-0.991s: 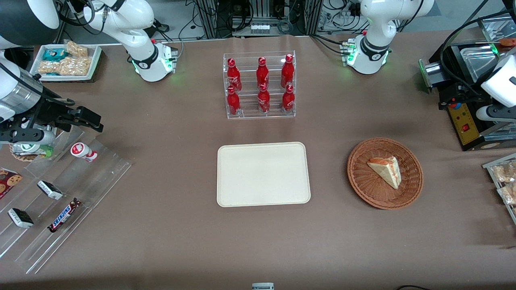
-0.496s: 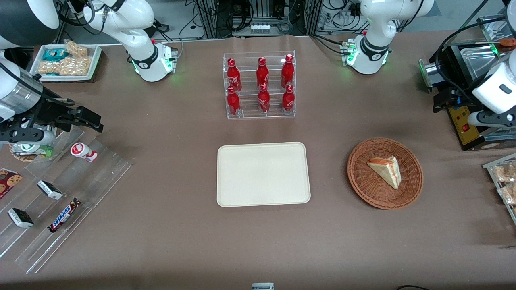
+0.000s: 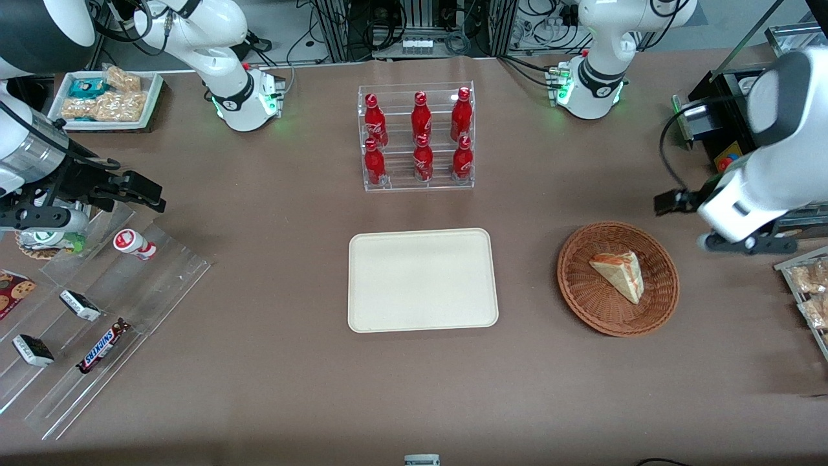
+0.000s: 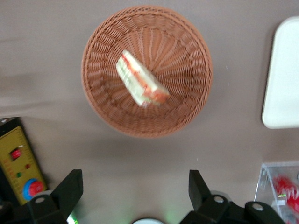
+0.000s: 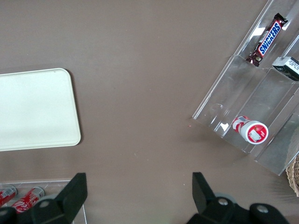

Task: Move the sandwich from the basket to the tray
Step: 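Move the left gripper toward the wicker basket with the sandwich, then lower the open left gripper over the wrapped sandwich and close on it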

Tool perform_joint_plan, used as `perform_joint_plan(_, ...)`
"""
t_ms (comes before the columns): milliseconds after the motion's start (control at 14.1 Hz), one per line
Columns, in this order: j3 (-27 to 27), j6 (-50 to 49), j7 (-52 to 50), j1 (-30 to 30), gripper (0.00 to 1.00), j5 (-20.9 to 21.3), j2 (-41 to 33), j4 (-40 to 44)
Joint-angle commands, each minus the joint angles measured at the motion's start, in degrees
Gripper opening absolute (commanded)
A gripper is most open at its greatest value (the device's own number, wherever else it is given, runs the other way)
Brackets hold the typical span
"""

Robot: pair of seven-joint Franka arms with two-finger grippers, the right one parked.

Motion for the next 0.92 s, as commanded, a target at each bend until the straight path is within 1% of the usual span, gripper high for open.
perform_joint_plan(0, -0.05, 7.89, -4.05, -0.94, 1.00, 1.13, -0.32, -7.23)
perform_joint_plan(142, 0.30, 15.53, -5.97, -0.86, 1.00, 1.22, -0.85, -14.00)
perform_joint_plan(283, 0.47, 22.13, -13.24, -0.24, 1.00, 1.22, -0.59, -18.58)
perform_joint_plan(566, 0.74, 32.08, -20.65, 1.77, 1.00, 0.78, -0.94, -25.01)
perform_joint_plan(637, 0.74, 34.01, -23.71, 2.13, 1.00, 0.26, -0.94, -26.33)
perform_joint_plan(850, 0.74, 40.68, -37.23, 2.57, 1.00, 0.25, 0.20, -28.62)
